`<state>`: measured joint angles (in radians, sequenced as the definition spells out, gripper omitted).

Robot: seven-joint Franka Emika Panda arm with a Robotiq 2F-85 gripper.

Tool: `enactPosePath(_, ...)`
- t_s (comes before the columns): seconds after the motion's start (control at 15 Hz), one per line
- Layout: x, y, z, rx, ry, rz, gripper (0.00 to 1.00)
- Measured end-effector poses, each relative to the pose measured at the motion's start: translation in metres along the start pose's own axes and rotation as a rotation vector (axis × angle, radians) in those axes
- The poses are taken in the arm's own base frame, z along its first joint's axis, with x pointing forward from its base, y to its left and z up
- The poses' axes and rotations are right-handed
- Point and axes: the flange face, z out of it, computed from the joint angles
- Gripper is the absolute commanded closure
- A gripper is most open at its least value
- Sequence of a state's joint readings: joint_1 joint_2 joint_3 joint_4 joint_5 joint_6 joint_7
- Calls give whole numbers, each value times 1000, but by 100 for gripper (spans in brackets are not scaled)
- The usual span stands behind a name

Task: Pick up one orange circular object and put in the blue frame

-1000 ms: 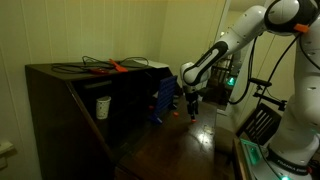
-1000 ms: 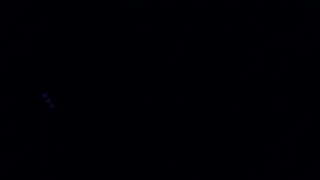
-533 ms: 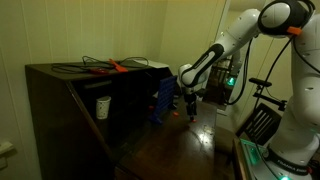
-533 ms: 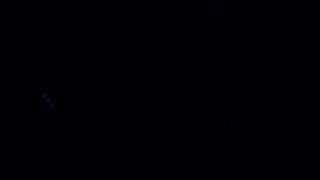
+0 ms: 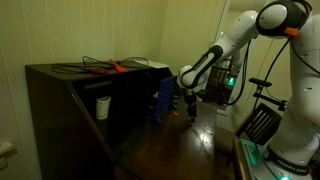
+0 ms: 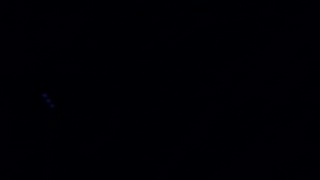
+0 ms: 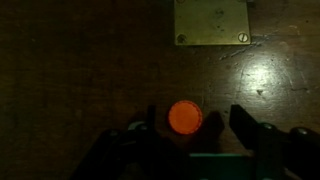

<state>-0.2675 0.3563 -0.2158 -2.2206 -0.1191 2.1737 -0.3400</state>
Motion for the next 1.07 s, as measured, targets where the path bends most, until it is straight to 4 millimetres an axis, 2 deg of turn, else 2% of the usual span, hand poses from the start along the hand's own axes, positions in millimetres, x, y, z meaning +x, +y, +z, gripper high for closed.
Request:
enactPosePath(0.07, 1, 0, 0, -2, 6, -2, 14)
enactPosePath(0.2, 3, 0, 0, -6, 21, -4, 38)
enactPosePath(0.33, 4, 0, 0, -9, 30, -9, 54)
enactPosePath(0.67, 5, 1, 0, -11, 36, -21, 88)
enactPosePath(0.73, 5, 3, -1, -11, 37, -21, 92)
enactPosePath(0.93, 5, 3, -5, -13, 44, -26, 94)
enactPosePath(1.07, 5, 3, -5, -13, 45, -29, 100)
